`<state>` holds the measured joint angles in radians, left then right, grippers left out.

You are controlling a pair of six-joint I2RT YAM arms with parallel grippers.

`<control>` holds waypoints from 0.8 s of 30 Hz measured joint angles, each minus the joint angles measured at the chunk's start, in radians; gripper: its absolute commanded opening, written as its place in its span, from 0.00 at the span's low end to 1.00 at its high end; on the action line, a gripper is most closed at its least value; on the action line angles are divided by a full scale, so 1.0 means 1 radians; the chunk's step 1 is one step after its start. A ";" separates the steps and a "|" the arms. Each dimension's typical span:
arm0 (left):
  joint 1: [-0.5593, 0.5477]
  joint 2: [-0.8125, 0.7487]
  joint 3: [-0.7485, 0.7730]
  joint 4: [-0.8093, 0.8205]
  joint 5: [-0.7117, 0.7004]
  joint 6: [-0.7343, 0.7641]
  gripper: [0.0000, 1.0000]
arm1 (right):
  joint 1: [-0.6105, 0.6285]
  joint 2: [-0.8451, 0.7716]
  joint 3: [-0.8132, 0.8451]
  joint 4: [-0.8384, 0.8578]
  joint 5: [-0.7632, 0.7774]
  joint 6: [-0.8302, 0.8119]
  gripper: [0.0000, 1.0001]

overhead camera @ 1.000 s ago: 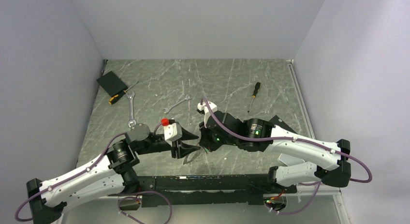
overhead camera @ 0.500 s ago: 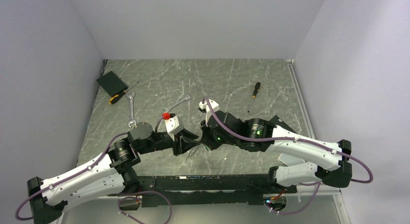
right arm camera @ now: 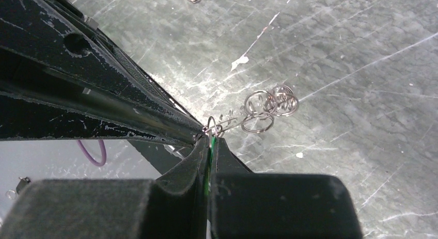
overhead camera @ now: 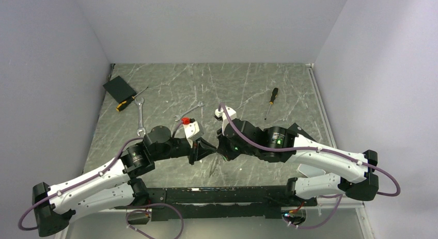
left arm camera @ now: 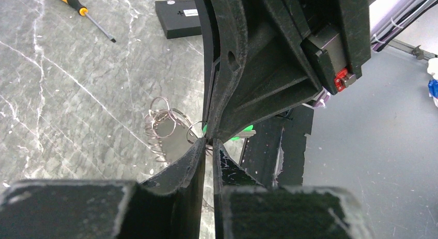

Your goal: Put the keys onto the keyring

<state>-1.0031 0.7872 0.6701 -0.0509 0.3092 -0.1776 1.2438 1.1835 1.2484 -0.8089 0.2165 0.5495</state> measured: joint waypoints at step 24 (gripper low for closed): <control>0.000 0.065 -0.016 0.109 0.063 -0.014 0.00 | -0.005 -0.008 0.000 -0.022 0.046 0.003 0.00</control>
<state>-1.0027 0.8520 0.6544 0.0586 0.3725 -0.1913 1.2392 1.1759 1.2484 -0.8310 0.2623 0.5529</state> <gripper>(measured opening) 0.030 0.026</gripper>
